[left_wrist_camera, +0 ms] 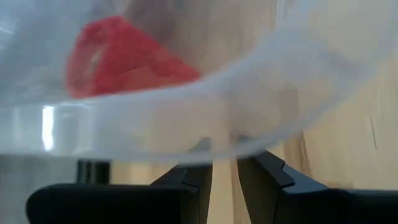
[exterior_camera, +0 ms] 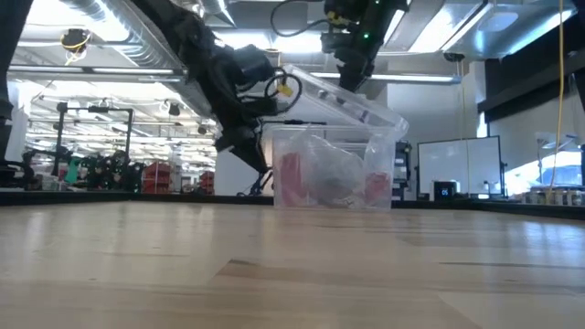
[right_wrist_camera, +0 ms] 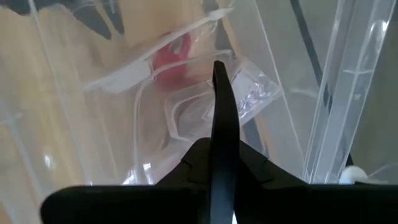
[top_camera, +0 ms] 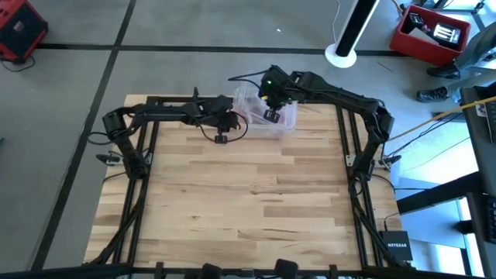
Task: Roll bandage
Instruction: Close the transparent bin
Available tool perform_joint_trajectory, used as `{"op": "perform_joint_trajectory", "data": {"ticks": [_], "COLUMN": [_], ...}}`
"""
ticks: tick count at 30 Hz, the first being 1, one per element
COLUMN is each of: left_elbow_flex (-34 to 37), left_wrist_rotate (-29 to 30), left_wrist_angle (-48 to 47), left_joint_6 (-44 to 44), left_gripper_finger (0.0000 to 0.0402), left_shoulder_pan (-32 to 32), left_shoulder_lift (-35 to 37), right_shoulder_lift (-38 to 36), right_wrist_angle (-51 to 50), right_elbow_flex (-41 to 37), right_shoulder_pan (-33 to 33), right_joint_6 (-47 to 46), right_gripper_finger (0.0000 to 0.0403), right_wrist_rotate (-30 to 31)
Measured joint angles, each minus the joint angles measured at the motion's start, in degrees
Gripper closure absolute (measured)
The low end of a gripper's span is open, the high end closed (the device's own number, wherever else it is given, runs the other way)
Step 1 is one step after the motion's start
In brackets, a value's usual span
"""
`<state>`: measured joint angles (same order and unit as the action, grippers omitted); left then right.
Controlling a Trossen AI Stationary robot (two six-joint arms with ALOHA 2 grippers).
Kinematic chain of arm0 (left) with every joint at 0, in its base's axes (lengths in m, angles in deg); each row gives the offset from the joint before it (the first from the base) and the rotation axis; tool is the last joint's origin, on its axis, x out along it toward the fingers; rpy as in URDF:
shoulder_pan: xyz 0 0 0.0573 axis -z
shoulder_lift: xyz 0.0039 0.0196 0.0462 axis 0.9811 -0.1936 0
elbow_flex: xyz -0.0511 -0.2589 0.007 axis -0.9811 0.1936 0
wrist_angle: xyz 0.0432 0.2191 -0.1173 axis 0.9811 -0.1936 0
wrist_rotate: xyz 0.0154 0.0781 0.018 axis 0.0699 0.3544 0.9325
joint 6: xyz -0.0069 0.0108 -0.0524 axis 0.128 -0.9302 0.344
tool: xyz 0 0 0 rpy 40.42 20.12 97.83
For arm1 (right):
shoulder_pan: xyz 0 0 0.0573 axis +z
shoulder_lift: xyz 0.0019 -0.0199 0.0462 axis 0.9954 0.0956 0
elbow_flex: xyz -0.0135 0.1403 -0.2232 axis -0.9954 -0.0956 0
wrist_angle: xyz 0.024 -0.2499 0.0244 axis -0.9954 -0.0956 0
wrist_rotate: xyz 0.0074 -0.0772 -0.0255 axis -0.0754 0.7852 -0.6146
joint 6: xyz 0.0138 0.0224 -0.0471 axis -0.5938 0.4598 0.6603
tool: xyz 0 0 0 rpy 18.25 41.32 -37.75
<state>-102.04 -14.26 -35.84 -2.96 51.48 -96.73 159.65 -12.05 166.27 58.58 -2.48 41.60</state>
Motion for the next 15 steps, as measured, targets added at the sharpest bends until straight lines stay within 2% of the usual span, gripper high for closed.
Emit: {"op": "perform_joint_trajectory", "data": {"ticks": [5,9,15], "left_elbow_flex": [-0.02,-0.02,-0.02], "left_wrist_rotate": [7.14,7.56,7.60], "left_wrist_angle": [-8.58,-14.35,-21.45], "left_joint_6": [2.32,6.16,11.11], "left_gripper_finger": [0.0336,0.0336,0.0336], "left_shoulder_pan": [2.08,3.57,5.05], "left_shoulder_lift": [5.59,11.22,19.54], "right_shoulder_lift": [0.73,2.20,5.21], "right_wrist_angle": [1.75,3.95,8.50], "right_elbow_flex": [0.00,0.02,0.00], "right_shoulder_pan": [0.02,0.02,0.02], "right_joint_6": [2.40,4.02,6.07], "right_gripper_finger": [0.0368,0.0368,0.0368], "right_wrist_rotate": [-0.62,-1.05,-5.28]}}
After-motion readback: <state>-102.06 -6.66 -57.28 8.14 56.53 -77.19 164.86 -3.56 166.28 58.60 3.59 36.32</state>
